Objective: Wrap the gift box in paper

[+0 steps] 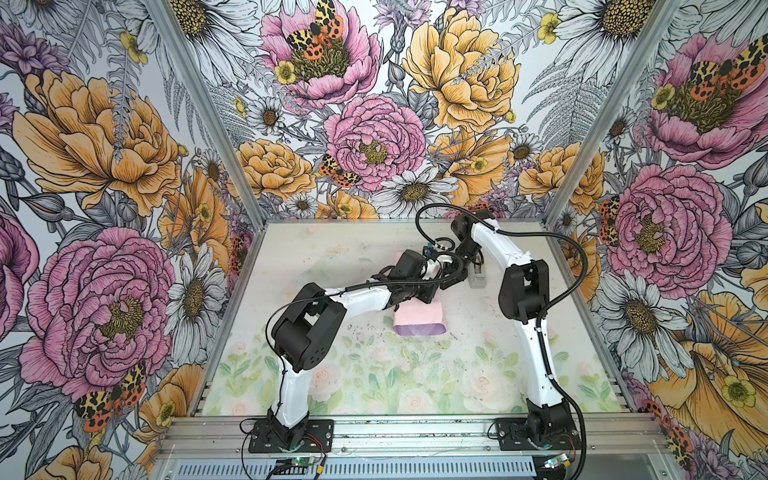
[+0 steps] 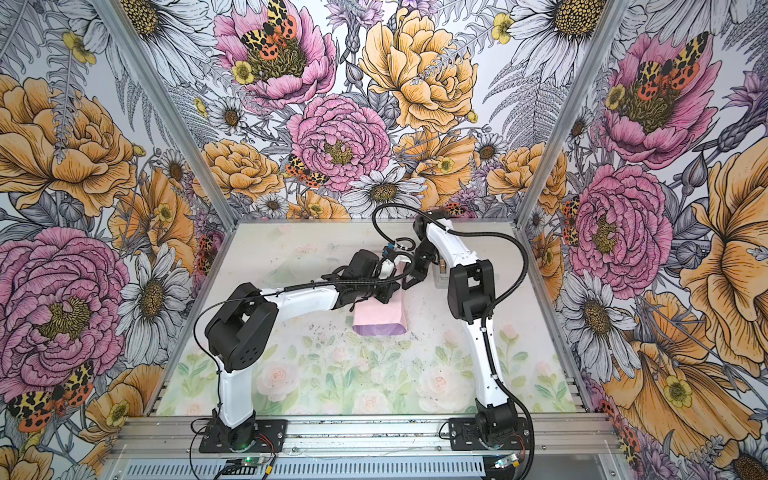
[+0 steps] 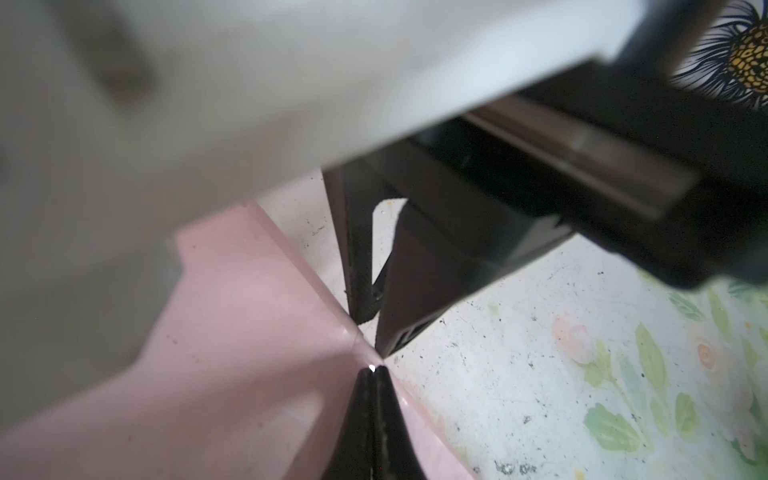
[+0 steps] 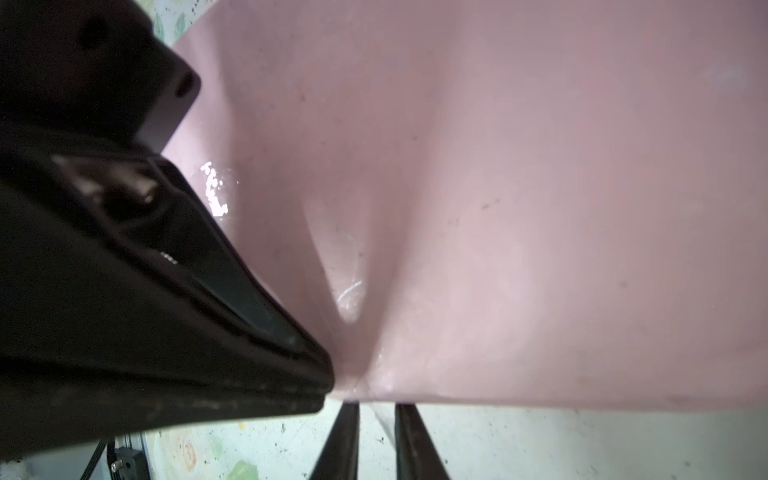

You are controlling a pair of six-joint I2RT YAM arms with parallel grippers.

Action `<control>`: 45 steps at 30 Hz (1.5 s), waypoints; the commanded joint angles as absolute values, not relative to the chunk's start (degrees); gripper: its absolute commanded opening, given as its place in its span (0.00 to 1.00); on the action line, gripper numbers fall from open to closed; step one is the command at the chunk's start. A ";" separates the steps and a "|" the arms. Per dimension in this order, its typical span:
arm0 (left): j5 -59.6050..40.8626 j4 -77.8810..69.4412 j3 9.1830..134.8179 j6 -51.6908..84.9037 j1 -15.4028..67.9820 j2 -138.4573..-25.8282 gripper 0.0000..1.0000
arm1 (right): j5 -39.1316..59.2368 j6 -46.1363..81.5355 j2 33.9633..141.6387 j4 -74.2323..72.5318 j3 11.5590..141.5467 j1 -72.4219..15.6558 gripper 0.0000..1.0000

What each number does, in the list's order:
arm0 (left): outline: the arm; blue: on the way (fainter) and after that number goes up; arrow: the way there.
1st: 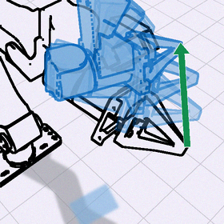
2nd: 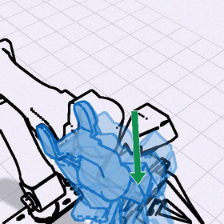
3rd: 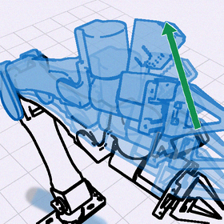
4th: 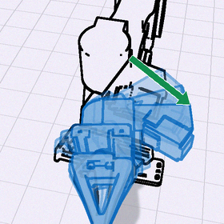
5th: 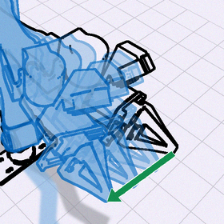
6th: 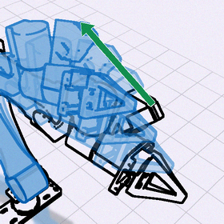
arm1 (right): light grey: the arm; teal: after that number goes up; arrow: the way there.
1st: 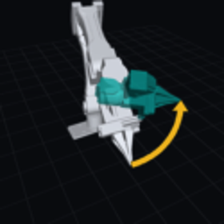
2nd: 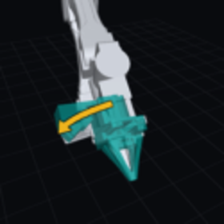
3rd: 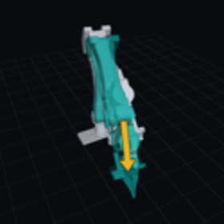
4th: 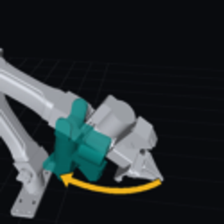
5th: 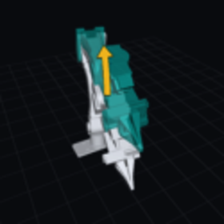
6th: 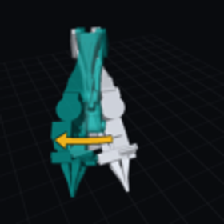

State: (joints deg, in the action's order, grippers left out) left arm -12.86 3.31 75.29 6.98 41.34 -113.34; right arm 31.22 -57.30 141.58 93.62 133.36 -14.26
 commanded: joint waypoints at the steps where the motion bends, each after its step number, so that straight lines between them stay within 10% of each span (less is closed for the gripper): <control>1: -10.37 9.23 72.64 8.35 40.12 -114.30 0.03 | 31.60 -56.60 139.83 98.40 135.01 -13.75 0.22; 45: -10.62 9.05 72.48 8.17 40.22 -113.95 0.02 | 35.44 -51.59 143.01 88.69 134.93 -11.88 0.30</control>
